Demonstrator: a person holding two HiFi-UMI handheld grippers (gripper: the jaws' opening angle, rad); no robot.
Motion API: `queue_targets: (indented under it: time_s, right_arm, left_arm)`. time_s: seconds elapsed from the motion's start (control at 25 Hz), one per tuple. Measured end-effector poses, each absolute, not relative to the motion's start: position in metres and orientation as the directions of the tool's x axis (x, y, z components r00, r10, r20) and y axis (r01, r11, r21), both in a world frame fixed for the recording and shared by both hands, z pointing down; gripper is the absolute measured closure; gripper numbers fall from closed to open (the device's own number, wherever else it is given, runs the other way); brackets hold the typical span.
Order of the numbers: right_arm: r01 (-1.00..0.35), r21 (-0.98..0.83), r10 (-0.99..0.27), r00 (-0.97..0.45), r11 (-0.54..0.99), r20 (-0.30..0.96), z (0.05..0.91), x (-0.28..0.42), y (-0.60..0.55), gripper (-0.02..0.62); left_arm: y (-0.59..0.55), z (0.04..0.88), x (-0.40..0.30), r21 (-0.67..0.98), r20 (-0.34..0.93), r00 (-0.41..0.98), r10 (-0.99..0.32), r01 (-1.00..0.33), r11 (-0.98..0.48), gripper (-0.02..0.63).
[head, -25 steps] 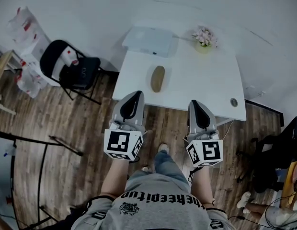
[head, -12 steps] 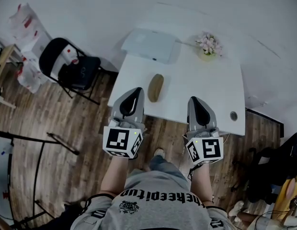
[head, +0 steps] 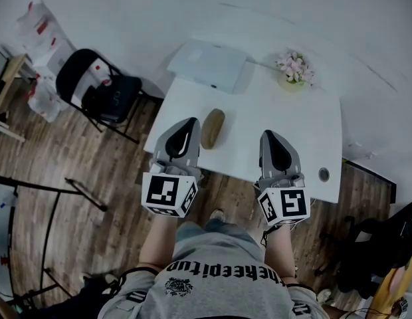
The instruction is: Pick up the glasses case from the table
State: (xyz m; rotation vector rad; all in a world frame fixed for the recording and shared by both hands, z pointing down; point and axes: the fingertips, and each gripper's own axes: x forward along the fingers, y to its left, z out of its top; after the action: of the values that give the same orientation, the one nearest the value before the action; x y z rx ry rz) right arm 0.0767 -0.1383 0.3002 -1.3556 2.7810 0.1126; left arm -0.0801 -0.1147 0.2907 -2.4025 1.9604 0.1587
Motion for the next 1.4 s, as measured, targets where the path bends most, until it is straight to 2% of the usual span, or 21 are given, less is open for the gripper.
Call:
queue_targets:
  time_s: [0.56, 1.08, 1.4]
  right_arm:
    - [-0.769, 0.021, -0.767, -0.639, 0.639, -0.051, 0.310, 0.060, -0.176, 0.591]
    - [-0.852, -0.004, -0.852, -0.523, 0.523, 0.003, 0.323, 0.052, -0.217, 0.591]
    - [-0.885, -0.010, -0.884, -0.465, 0.465, 0.052, 0.337, 0.041, -0.234, 0.591]
  left_arm:
    - [-0.149, 0.311, -0.092, 0.056, -0.008, 0.188, -0.982, -0.980, -0.189, 0.586]
    - [-0.221, 0.361, -0.091, 0.081, 0.180, 0.328, -0.927, -0.944, -0.319, 0.586]
    - [-0.248, 0.406, -0.086, 0.115, 0.312, 0.410, -0.857, -0.912, -0.394, 0.557]
